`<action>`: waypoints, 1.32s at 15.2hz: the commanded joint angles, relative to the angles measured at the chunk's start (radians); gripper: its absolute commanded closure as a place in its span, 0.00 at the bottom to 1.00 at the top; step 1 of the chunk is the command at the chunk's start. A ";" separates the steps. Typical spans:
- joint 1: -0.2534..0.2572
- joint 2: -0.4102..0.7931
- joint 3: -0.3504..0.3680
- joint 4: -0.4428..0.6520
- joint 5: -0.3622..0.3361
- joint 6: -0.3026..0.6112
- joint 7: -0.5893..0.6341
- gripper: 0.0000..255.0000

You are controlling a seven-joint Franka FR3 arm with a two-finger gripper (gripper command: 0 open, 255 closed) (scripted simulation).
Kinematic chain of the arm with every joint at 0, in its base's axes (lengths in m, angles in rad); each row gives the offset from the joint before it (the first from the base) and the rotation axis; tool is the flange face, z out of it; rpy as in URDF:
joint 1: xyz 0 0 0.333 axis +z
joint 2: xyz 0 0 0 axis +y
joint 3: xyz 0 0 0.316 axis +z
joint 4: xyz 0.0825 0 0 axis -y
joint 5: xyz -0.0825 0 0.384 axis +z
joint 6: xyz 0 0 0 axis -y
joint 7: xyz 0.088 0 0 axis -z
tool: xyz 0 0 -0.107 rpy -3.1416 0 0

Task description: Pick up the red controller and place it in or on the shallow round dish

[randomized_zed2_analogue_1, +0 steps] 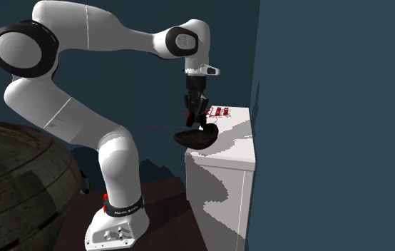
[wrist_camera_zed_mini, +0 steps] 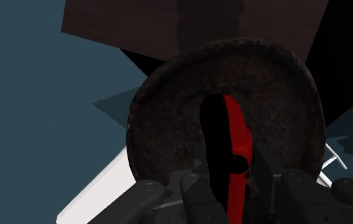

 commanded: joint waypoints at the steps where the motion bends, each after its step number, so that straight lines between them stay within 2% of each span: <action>1: 0.000 0.000 0.000 0.000 0.000 0.000 0.000 1.00; 2: 0.000 0.000 0.000 0.000 0.000 0.000 0.000 1.00; 3: 0.000 0.000 0.000 0.000 0.000 0.000 0.000 0.00; 8: 0.000 0.000 0.000 0.000 0.000 0.000 0.000 0.00; 12: -0.004 0.038 -0.002 0.151 -0.005 -0.113 0.003 0.00; 20: -0.004 0.038 -0.002 0.151 -0.005 -0.113 0.003 0.00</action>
